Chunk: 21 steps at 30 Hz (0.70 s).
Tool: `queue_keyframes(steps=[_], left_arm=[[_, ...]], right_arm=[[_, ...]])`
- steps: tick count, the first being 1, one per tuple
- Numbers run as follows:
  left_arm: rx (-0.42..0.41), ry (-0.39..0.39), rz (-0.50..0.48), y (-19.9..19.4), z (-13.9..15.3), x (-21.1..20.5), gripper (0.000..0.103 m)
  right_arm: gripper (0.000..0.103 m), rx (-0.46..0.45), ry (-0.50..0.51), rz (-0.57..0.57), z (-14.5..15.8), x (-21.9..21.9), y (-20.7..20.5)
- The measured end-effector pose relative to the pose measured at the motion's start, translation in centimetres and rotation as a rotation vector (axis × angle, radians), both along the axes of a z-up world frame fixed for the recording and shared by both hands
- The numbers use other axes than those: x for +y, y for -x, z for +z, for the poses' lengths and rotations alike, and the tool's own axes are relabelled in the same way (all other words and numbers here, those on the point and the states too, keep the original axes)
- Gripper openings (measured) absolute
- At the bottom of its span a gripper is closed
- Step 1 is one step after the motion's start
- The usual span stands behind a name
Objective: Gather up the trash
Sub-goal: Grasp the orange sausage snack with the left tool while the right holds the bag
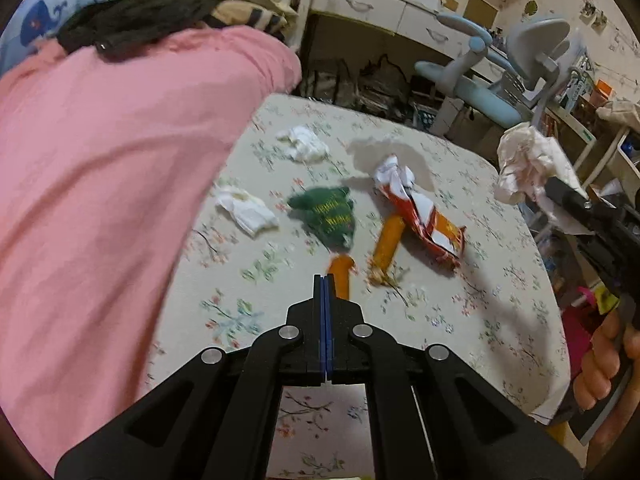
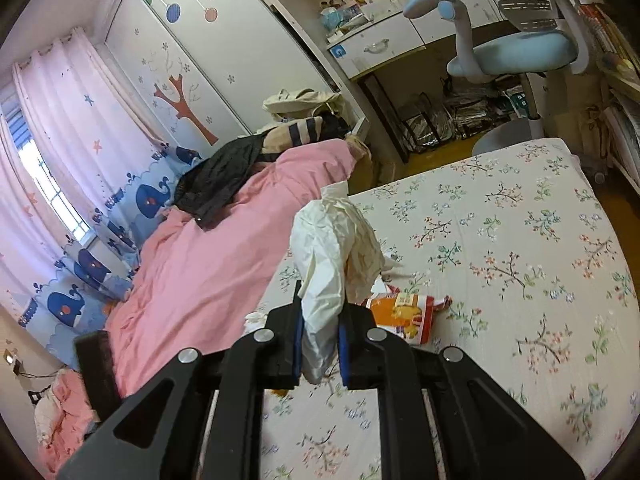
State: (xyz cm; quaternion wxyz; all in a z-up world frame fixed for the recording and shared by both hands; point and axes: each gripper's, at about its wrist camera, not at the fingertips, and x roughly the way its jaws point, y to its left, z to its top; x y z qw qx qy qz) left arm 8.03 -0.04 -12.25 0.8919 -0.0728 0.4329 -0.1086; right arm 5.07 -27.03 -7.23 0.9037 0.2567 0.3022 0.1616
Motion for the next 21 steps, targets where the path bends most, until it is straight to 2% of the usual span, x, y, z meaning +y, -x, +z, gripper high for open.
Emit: queue_keyframes(steps=[2,3,6,7,9,13,14,16,18,21], left_arm=[[0.011,-0.020,-0.017,-0.4,-0.7,-1.0,0.003],[0.014,-0.043,-0.032,-0.6,-1.1,-1.8,0.010],[-0.002,-0.121,-0.044,-0.8,-1.8,-3.4,0.042],[-0.014,-0.142,-0.046,-0.9,-1.8,-3.8,0.047],[-0.019,-0.185,-0.046,-1.7,-2.3,-4.3,0.048],[0.037,-0.175,-0.044,-3.4,-4.1,-4.3,0.047],[0.054,-0.177,-0.060,-3.8,-4.7,-4.5,0.043],[0.036,-0.219,-0.087,-3.8,-4.9,-5.0,0.019],[0.042,-0.183,-0.104,-3.7,-4.4,-4.8,0.018],[0.003,-0.160,-0.082,-3.1,-2.9,-4.1,0.017]], right_arm=[[0.015,0.000,-0.010,0.001,0.0,-0.2,0.1],[0.015,-0.001,-0.012,0.002,-0.1,-0.2,0.0],[0.015,0.001,-0.003,0.011,-0.2,-0.1,-0.3],[0.015,0.002,0.003,0.013,-0.2,0.0,-0.5],[0.015,0.003,0.004,0.016,-0.3,-0.1,-0.8],[0.016,0.003,0.011,0.025,-0.4,-0.2,-1.2],[0.016,0.002,0.021,0.030,-0.4,-0.1,-1.3],[0.016,-0.001,0.042,0.037,-0.4,0.1,-1.3],[0.016,-0.004,0.051,0.040,-0.3,0.2,-1.3],[0.016,-0.004,0.050,0.042,-0.2,0.4,-1.0]])
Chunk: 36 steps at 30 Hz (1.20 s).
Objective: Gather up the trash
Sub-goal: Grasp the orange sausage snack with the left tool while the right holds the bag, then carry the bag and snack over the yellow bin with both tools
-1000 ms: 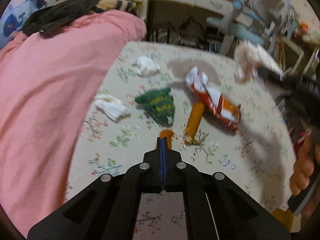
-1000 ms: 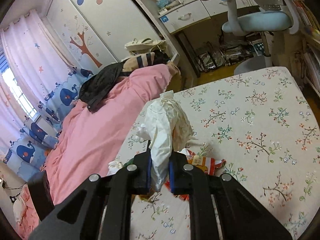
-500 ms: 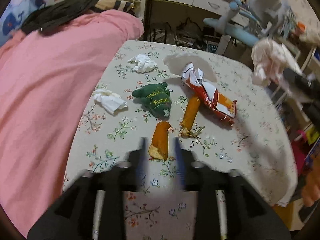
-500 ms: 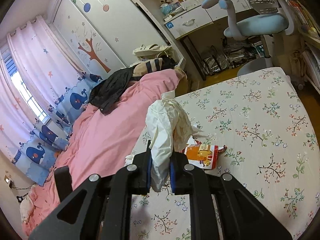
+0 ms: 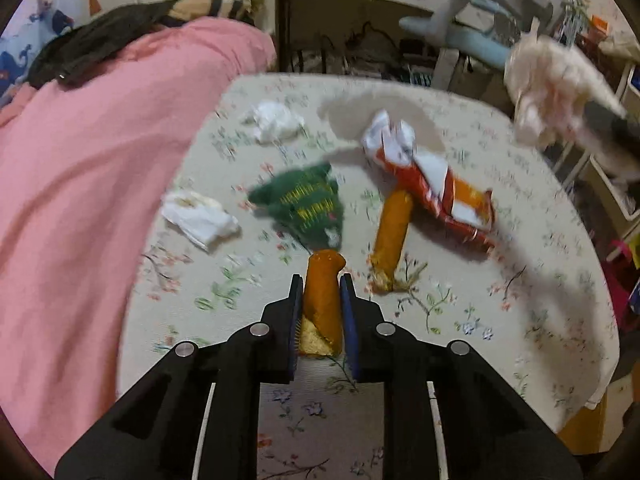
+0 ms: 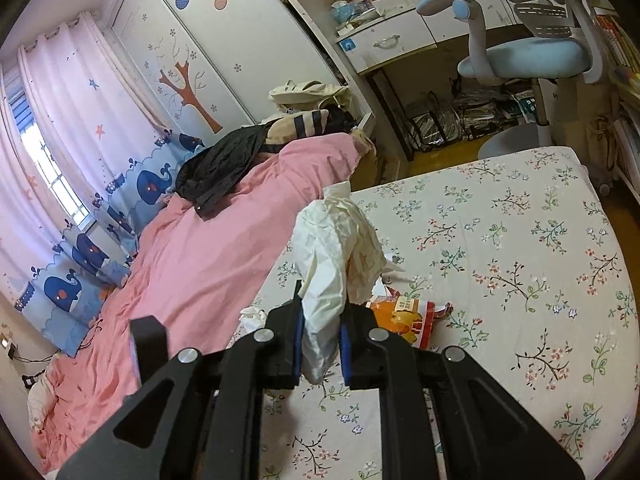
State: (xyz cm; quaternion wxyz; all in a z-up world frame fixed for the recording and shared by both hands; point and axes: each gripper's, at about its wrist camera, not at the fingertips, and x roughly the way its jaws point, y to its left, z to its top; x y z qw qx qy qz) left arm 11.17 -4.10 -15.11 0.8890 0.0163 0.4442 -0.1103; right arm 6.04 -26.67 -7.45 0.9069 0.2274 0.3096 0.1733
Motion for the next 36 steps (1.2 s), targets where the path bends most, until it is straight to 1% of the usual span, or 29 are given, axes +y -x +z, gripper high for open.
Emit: queue_keyframes(steps=[3,7,12,15,17,21,26,30,36], left_arm=[[-0.049,0.062,0.032,1.2,2.4,1.6,0.017],[-0.126,0.106,0.070,3.8,5.2,3.6,0.017],[-0.167,0.143,0.100,6.3,6.7,5.3,0.017],[-0.196,0.177,0.108,7.7,7.6,5.7,0.017],[-0.210,0.185,0.105,8.9,8.2,5.7,0.017],[-0.236,0.169,0.092,11.8,8.9,5.8,0.017],[-0.240,0.165,0.084,15.2,9.1,6.0,0.017],[-0.237,0.166,0.076,17.3,8.8,5.8,0.017],[-0.235,0.139,0.050,19.6,8.2,4.7,0.017]], right_arm=[[0.016,-0.005,0.004,0.005,0.3,0.3,0.7],[0.016,-0.011,0.009,0.008,0.7,0.6,1.6],[0.016,-0.015,0.013,0.012,1.1,1.2,4.0],[0.016,-0.039,0.040,0.015,2.0,1.8,6.0],[0.016,-0.053,0.055,0.015,2.5,2.1,7.0],[0.017,-0.075,0.070,0.015,3.0,2.9,9.0],[0.017,-0.073,0.078,0.023,2.5,3.3,10.7],[0.017,-0.064,0.081,0.024,2.1,3.3,11.8],[0.017,-0.050,0.088,0.025,1.5,3.4,13.9]])
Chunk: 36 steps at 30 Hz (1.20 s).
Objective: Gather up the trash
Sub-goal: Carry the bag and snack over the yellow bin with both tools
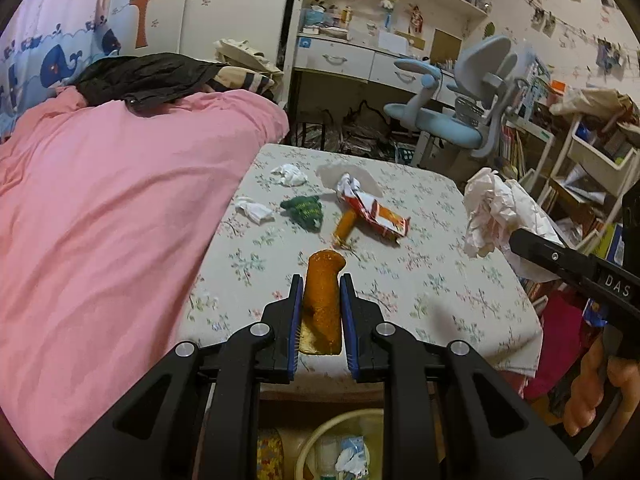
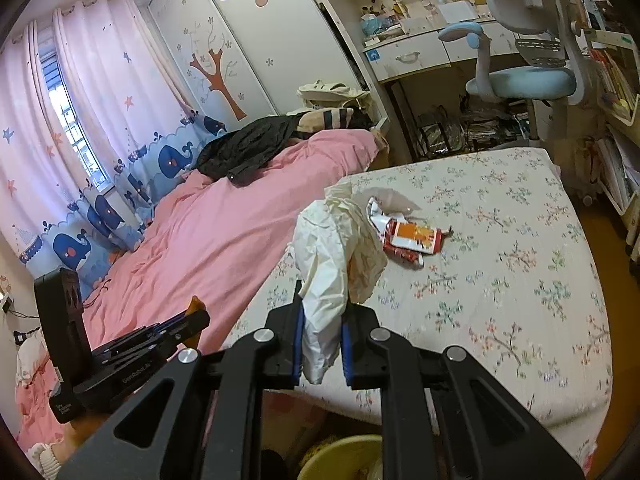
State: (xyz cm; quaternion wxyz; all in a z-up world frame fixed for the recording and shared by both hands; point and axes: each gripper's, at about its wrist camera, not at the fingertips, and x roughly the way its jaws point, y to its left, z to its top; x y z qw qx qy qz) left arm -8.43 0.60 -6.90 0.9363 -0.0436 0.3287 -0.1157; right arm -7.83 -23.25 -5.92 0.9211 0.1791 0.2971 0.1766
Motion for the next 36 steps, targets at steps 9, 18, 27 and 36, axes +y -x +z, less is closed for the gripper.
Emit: queue_keyframes(steps=[9,18,27,36], left_arm=[[0.018,-0.008,-0.023,3.0,-1.1,-1.1,0.017],[0.033,-0.018,-0.053,4.9,-2.0,-2.0,0.017],[0.055,-0.037,-0.075,6.1,-2.9,-2.7,0.017],[0.069,-0.047,-0.094,7.4,-3.6,-3.2,0.017]], right_arm=[[0.017,0.050,0.040,0.030,-2.1,1.2,3.6],[0.017,0.121,0.045,0.039,-4.3,1.8,6.5],[0.017,0.254,0.051,0.069,-7.9,3.1,8.4],[0.027,0.386,0.092,0.102,-11.0,4.1,9.7]])
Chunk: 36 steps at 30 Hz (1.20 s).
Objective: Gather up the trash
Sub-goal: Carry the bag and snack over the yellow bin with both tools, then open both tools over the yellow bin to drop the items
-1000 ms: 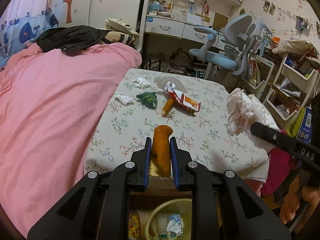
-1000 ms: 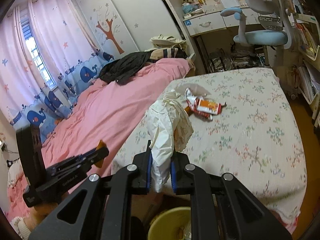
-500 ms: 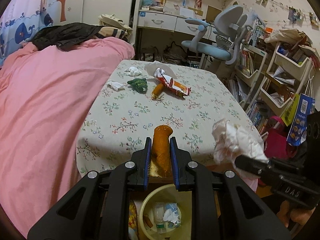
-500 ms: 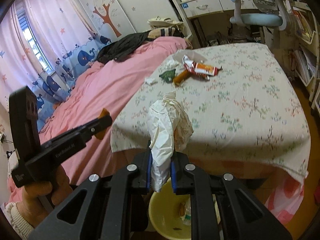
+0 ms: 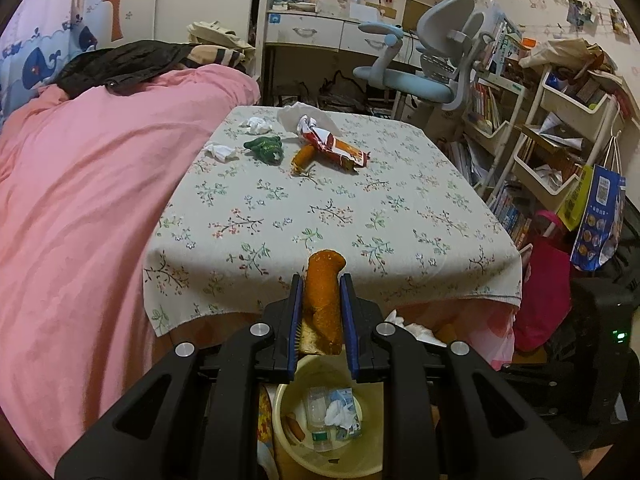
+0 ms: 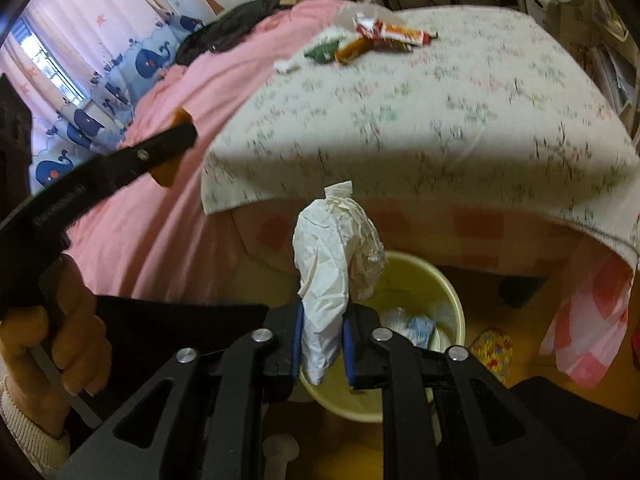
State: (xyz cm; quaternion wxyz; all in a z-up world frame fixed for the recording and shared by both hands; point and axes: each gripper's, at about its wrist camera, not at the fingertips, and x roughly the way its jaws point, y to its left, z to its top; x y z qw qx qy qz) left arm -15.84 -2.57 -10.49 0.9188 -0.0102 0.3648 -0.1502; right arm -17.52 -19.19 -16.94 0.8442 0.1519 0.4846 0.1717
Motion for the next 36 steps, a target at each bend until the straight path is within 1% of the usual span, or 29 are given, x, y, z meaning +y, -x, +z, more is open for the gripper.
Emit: queue_keyframes(steps=[1,2,5,6,10,12,13,14,15,17,18,19,22,25,29,33,36], left_arm=[[0.004,-0.002,-0.002,0.1,-0.1,-0.1,0.017],[0.007,-0.004,-0.003,0.2,-0.2,-0.1,0.017],[0.021,-0.011,-0.009,0.4,-0.5,-0.2,0.017],[0.027,-0.016,-0.013,0.5,-0.7,-0.3,0.017],[0.061,-0.041,-0.043,1.0,-1.6,-1.2,0.017],[0.093,-0.063,-0.066,1.2,-2.3,-1.7,0.017],[0.125,-0.072,-0.087,1.2,-2.8,-2.1,0.018],[0.152,-0.080,-0.102,1.2,-3.3,-2.4,0.018],[0.167,-0.089,-0.110,1.3,-3.6,-2.6,0.020],[0.179,-0.107,-0.122,1.5,-4.0,-3.0,0.033],[0.167,-0.120,-0.115,1.6,-3.9,-3.1,0.046],[0.152,-0.129,-0.104,1.7,-3.7,-3.2,0.052],[0.123,-0.110,-0.083,1.8,-3.1,-2.7,0.053],[0.079,-0.077,-0.027,1.7,-2.2,-1.6,0.055],[0.002,-0.026,0.078,1.6,-0.7,0.4,0.059],[-0.012,0.028,0.159,1.3,-0.1,2.1,0.060],[-0.012,0.047,0.186,1.0,0.0,2.8,0.060]], right_arm=[[0.032,0.023,0.000,0.002,-0.5,0.0,0.0],[0.042,0.044,0.006,-0.001,-0.9,0.0,0.1],[0.045,0.060,0.015,-0.015,-1.3,-0.3,0.4],[0.047,0.058,0.016,-0.023,-1.2,-0.5,0.4],[0.049,0.040,0.003,-0.068,-0.7,-1.6,0.9],[0.053,0.023,-0.005,-0.091,-0.4,-2.2,1.2],[0.053,0.015,-0.008,-0.101,-0.2,-2.4,1.2],[0.057,0.005,-0.012,-0.112,-0.1,-2.6,1.2],[0.060,-0.011,-0.015,-0.130,0.2,-3.0,1.4],[0.060,-0.031,-0.020,-0.155,0.6,-3.4,1.4],[0.060,-0.039,-0.026,-0.167,0.8,-3.7,1.5],[0.060,-0.048,-0.030,-0.180,0.9,-4.0,1.5],[0.060,-0.065,-0.038,-0.205,1.2,-4.2,1.3],[0.060,-0.078,-0.042,-0.213,1.4,-4.4,1.2],[0.060,-0.088,-0.036,-0.207,1.5,-4.0,1.0],[0.060,-0.091,-0.028,-0.194,1.5,-3.6,0.8],[0.060,-0.099,-0.017,-0.186,1.6,-3.3,0.9]])
